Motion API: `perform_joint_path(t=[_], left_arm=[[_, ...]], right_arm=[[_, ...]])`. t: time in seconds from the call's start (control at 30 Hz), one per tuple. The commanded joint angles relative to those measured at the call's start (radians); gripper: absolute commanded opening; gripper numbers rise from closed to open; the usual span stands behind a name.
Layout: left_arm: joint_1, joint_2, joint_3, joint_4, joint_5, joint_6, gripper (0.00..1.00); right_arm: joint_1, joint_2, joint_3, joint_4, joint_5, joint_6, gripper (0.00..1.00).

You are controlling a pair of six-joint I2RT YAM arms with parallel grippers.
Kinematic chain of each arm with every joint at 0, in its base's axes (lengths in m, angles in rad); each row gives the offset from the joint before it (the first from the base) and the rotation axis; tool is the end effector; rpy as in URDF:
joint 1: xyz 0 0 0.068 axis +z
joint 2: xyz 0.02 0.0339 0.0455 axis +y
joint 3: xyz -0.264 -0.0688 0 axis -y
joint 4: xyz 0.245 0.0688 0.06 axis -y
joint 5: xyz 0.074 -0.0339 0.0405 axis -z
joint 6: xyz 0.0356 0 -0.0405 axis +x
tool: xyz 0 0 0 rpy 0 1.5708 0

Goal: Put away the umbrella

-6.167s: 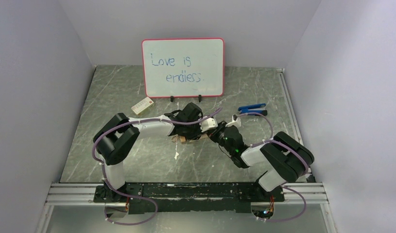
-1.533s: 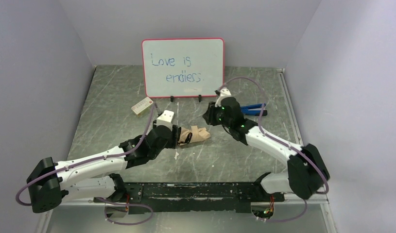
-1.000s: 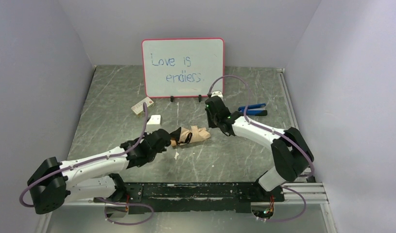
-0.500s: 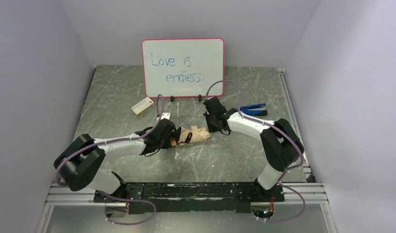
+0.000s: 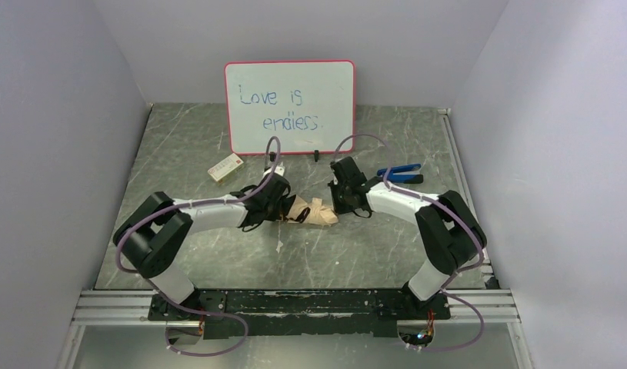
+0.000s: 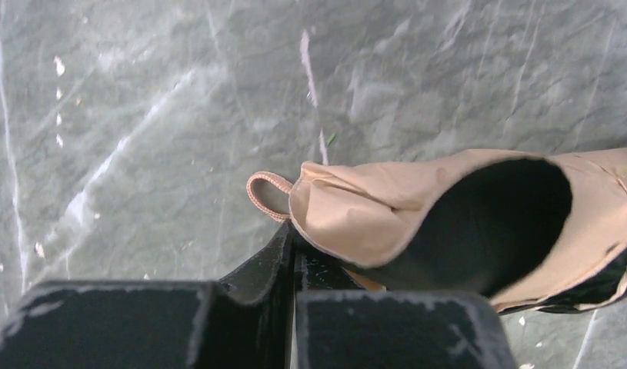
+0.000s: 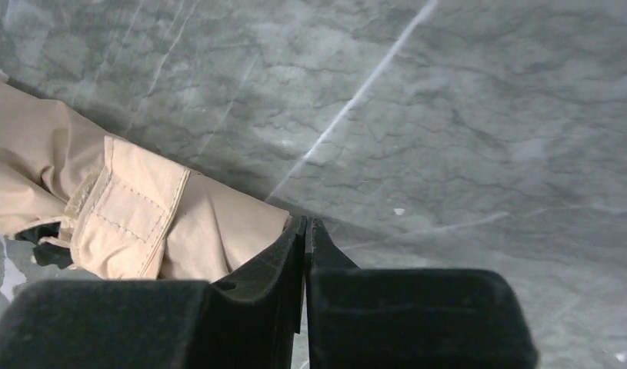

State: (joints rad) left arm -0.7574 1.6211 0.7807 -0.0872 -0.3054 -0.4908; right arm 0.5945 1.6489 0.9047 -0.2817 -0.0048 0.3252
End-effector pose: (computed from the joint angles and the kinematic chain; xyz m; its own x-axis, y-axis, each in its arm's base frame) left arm 0.2298 -0.2026 0.1483 -0.7599 0.0998 -0.6424 0.1883 0.9796 -0.0705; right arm 0.2636 0.1784 0.1611 -0.8509 -0.1896 -0.4898 -0.3063 0.9367 0.1695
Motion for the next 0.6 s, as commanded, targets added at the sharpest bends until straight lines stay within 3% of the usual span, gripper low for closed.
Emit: perform_joint_path(t=[0.0, 0.27, 0.4, 0.57], left_arm=[[-0.012, 0.085, 0.105, 0.027, 0.114, 0.028, 0.05], [0.118, 0.038, 0.18, -0.092, 0.087, 0.065, 0.08], [0.162, -0.096, 0.192, -0.164, 0.007, 0.114, 0.27], [0.176, -0.312, 0.191, -0.208, -0.063, 0.185, 0.41]], right_arm=[[0.012, -0.072, 0.015, 0.085, 0.082, 0.084, 0.1], [-0.099, -0.208, 0.0, 0.012, 0.298, 0.072, 0.33], [-0.117, -0.328, -0.021, -0.003, 0.409, 0.045, 0.46], [-0.126, -0.478, -0.043, -0.019, 0.48, -0.003, 0.65]])
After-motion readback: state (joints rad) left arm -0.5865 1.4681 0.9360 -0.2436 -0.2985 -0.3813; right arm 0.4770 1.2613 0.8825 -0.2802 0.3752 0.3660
